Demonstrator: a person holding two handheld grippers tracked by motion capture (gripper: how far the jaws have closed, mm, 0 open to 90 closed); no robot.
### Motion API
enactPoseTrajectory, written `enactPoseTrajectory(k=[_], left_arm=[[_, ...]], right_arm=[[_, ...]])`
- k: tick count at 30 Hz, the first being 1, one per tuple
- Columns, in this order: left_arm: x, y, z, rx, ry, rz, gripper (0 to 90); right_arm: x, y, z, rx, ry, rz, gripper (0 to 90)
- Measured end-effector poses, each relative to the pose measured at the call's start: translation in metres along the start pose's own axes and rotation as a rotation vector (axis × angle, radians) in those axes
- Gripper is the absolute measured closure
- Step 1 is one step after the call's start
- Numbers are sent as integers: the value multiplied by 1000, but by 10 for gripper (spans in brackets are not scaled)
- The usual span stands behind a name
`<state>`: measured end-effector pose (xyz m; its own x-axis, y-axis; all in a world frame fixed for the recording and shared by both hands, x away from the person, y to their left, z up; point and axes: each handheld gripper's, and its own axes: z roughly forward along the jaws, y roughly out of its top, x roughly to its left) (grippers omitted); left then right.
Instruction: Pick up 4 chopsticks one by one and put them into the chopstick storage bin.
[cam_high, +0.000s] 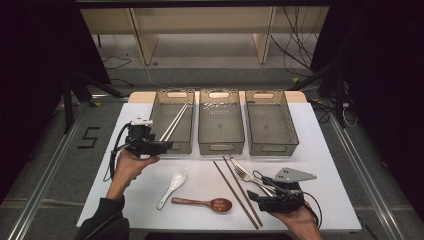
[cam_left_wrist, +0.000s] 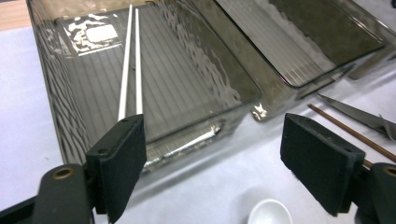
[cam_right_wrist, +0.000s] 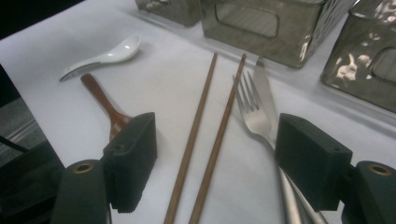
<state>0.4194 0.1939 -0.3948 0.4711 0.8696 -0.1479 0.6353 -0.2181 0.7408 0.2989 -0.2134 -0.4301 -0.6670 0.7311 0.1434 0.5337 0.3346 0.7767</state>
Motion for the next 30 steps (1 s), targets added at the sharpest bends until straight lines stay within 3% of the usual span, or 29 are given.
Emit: enactPoseTrajectory(k=[2,8,11,15,17,22,27,30], left_arm=[[-1,-4,-1,4,3,10,220],[-4,-9,-8,-53,-10,6,209],[-8,-15,-13,-87,-47,-4,204],[-18,-28,-15,-74,-62,27,195],[-22,-35,-16,-84,-72,27,191],[-27,-48,-21,-100,-80,41,187],[-32,-61,-23,-137,-93,39,186],[-34,-68,-22,-131,-102,50,186]], right_arm=[[0,2,1,13,0,-4,309],[5,12,8,89,1,-22,332],[6,17,13,138,1,-25,343],[8,19,21,203,-3,-28,369],[8,19,27,266,-24,-41,395],[8,20,34,344,-24,-42,447],[8,19,44,432,-38,-64,497],[9,17,49,474,-44,-84,527]])
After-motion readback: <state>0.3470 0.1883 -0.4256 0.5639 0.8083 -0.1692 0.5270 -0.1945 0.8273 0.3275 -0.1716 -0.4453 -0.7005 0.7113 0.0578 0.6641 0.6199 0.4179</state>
